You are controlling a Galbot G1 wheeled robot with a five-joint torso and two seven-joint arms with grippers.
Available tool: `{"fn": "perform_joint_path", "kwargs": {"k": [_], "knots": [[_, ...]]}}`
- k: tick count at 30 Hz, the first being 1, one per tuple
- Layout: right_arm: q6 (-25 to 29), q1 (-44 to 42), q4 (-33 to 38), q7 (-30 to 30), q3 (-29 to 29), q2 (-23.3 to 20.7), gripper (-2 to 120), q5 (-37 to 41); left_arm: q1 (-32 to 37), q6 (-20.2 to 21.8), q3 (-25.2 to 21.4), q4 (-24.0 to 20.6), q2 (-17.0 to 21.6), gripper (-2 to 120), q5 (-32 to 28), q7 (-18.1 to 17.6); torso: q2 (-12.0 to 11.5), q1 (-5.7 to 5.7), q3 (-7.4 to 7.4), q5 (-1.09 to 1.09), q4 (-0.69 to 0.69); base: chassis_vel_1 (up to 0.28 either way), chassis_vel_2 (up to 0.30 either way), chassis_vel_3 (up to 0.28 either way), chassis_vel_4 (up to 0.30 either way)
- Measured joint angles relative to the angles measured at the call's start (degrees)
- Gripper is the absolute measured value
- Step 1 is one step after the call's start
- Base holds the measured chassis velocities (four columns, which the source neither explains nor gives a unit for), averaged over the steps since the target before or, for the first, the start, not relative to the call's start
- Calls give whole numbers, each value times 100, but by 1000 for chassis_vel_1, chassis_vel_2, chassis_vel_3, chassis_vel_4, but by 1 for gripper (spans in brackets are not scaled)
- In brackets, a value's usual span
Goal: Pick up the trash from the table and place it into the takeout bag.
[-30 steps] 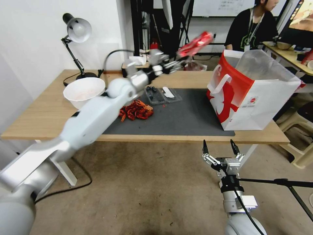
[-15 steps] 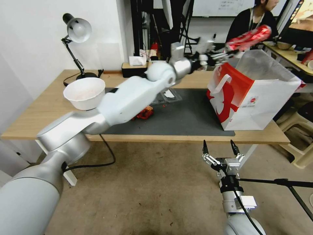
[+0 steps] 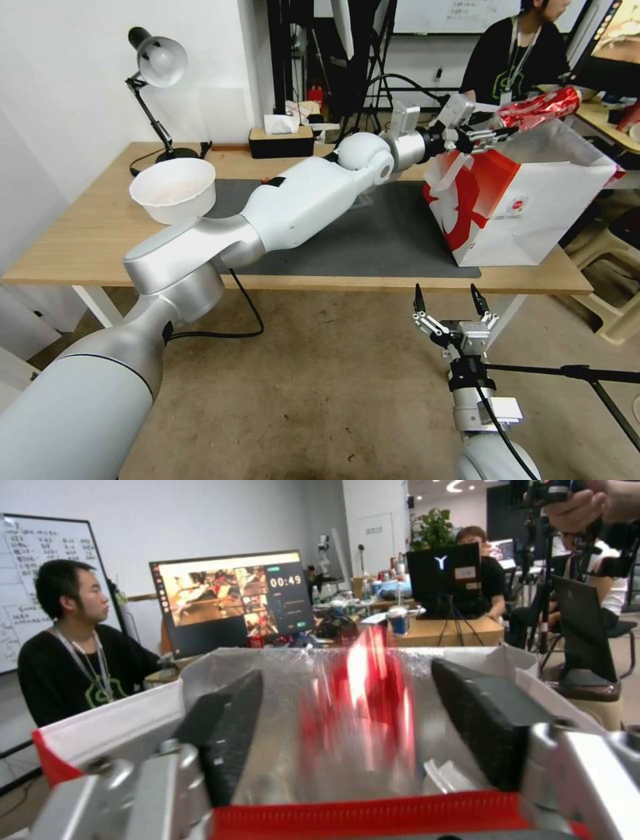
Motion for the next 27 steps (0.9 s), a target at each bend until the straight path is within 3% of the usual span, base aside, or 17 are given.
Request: {"fn": "perform_joint_path", "kwargs": {"k": [8,14,17,22,26,27], "knots": [[0,3,-11,-1,-6,15,100,3,90,-2,-127,-128,100,97,9,-52,0,0,0,0,-1,0,0,0,0],[-1,-38,9,0,27,13,100,5,265,-16,-560,-300,336,100,-12,-255,0,-1,0,-1,-1,0,0,0,0],[-1,-59,19,3,58,17,100,7,522,-20,-963,-490,810,100,-27,-385,0,-1,0,-2,0,0,0,0,0],[-10,-38,19,4,56,17,100,13,758,-19,-1229,-713,1210,100,-30,-513,0,-1,0,-4,3,0,0,0,0],[-28,-15,22,2,37,-4,100,23,1231,6,-1683,-1216,1886,100,6,-794,0,-1,0,-4,0,0,0,0,0],[-28,-15,22,2,37,-4,100,23,1231,6,-1683,-1216,1886,100,6,-794,0,-1,0,-4,0,0,0,0,0]]}}
